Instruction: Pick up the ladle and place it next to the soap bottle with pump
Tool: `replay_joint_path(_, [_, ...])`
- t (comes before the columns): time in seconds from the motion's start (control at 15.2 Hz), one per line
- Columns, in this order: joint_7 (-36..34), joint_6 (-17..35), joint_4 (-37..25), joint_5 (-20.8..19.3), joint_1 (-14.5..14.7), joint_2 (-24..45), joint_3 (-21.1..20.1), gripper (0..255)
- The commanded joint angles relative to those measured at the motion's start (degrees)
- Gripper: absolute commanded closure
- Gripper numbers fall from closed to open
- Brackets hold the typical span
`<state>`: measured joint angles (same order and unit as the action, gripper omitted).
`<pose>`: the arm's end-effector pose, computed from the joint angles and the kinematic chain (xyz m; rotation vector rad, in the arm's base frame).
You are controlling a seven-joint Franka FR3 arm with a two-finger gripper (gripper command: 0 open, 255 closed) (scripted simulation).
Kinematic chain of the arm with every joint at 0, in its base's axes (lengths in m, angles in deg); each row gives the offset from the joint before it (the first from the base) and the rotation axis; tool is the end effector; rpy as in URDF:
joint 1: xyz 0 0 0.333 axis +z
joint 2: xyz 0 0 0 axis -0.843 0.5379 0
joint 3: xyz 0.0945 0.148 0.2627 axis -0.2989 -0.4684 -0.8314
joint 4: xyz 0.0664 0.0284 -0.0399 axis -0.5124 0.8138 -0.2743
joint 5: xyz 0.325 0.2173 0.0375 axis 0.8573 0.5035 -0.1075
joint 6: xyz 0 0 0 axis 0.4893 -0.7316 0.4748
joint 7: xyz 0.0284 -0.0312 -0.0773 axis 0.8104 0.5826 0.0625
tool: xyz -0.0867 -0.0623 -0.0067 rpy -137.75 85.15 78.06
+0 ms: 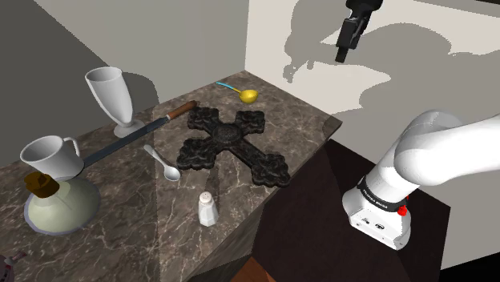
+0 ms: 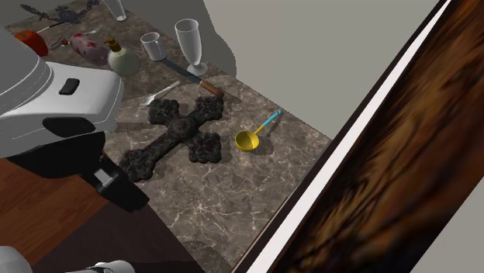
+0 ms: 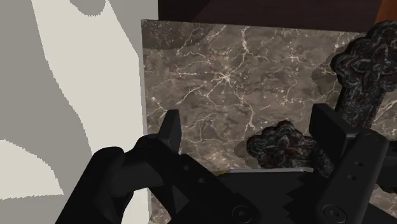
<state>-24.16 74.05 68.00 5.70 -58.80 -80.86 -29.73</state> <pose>0.2880 -0.0192 0.6008 3.0195 0.1533 -0.0666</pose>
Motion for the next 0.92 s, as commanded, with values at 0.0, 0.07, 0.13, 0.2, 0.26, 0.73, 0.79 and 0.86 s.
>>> replay_joint_path(0.0, [0.0, 0.0, 0.0, 0.0, 0.0, 0.0, 0.0, 0])
replay_joint_path(0.07, [-0.21, 1.73, 0.07, 0.26, -0.03, 1.74, 0.26, 0])
replay_joint_path(0.13, [-0.4, 3.43, 0.07, 0.53, -0.06, 3.54, 0.52, 0])
replay_joint_path(0.2, [-0.58, 5.11, -0.01, 0.8, -0.07, 5.38, 0.78, 0])
replay_joint_path(0.26, [-0.73, 6.75, -0.17, 1.09, -0.07, 7.27, 1.03, 0])
replay_joint_path(0.73, [-1.13, 17.08, -3.45, 3.51, 0.09, 21.48, 2.71, 0])
replay_joint_path(0.79, [-1.09, 18.35, -4.23, 3.94, 0.12, 23.62, 2.92, 0])
replay_joint_path(0.86, [-1.03, 19.57, -5.07, 4.39, 0.17, 25.77, 3.14, 0])
